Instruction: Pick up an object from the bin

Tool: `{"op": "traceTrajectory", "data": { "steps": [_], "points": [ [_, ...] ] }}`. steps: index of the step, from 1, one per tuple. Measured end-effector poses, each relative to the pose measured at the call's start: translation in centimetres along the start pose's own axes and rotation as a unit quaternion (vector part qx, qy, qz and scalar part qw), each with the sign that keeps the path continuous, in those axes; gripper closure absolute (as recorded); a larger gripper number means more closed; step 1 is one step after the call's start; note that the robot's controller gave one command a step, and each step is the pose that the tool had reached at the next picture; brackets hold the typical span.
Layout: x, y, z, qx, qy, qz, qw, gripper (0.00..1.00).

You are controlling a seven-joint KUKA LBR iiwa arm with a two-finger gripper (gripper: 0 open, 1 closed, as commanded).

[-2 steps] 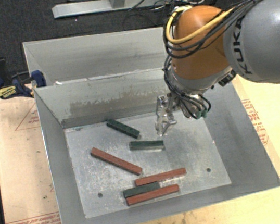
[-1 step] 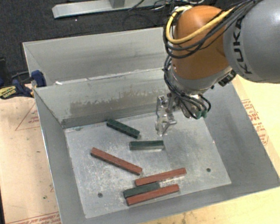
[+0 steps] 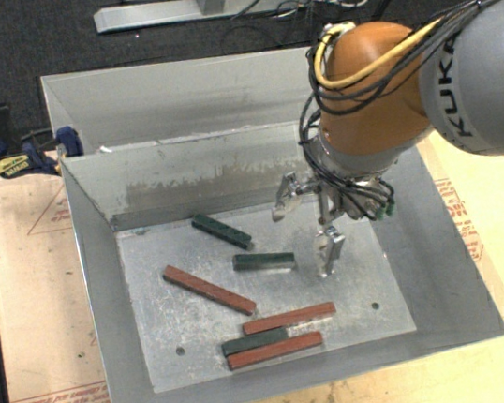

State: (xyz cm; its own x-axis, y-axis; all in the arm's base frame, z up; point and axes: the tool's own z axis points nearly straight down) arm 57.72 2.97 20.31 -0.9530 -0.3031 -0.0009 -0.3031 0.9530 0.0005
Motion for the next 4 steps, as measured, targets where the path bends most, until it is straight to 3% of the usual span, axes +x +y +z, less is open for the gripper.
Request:
{"op": "traceTrajectory", "data": {
  "steps": [1, 2, 3, 4],
  "points": [
    [0.0, 0.0, 0.0, 0.000, -0.0001, 0.000, 1.0000, 0.00],
    [-3.0, 0.6, 12.0, 0.001, -0.0126, 0.022, 0.9997, 1.00],
    [-3.0, 0.6, 12.0, 0.001, -0.0126, 0.022, 0.9997, 1.00],
    [-3.5, -0.2, 1.7, 0.000, -0.0015, 0.043, 0.9991, 1.00]
  ]
}}
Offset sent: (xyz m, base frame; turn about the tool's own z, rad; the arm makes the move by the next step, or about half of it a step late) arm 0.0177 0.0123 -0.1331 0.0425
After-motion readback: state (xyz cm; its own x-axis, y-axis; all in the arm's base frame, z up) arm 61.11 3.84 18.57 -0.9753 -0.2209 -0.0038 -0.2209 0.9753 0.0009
